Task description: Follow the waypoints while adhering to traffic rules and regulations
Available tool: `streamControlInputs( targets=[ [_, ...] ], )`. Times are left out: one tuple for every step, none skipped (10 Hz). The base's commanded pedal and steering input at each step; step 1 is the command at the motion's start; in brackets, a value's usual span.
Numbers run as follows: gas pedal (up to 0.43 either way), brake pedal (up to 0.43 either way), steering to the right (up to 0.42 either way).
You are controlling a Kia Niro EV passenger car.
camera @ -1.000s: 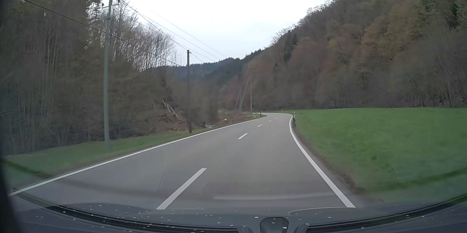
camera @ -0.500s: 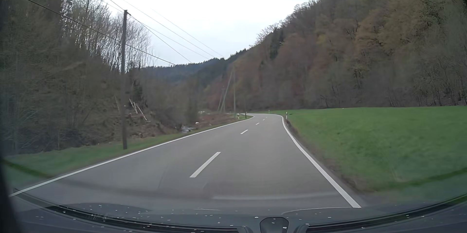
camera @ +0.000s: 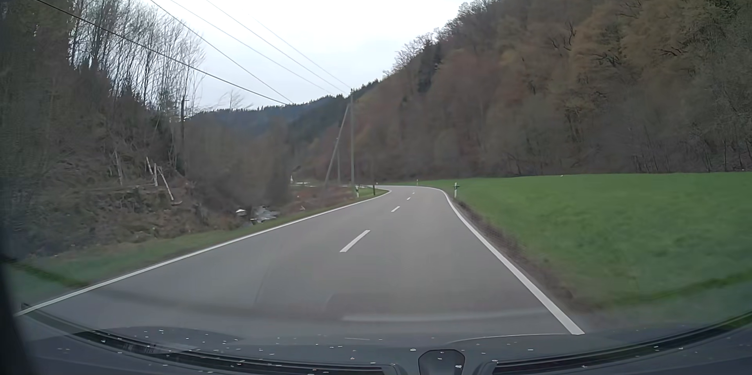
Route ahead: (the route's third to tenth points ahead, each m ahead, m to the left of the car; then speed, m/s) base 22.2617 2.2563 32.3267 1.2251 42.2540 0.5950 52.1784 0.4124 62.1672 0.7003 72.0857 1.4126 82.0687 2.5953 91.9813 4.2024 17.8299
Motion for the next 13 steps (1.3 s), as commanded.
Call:
streamControlInputs(
  targets=[
    [0.0, 0.0, 0.018],
    [0.0, 0.0, 0.018],
    [0.0, 0.0, 0.017],
    [0.0, 0.0, 0.017],
    [0.0, 0.0, 0.017],
    [0.0, 0.0, 0.017],
    [0.0, 0.0, 0.016],
    [0.0, 0.0, 0.015],
    [0.0, 0.0, 0.012],
    [0.0, 0.0, 0.008],
    [0.0, 0.0, 0.007],
    [0.0, 0.0, 0.007],
    [0.0, 0.0, 0.006]
  ],
)
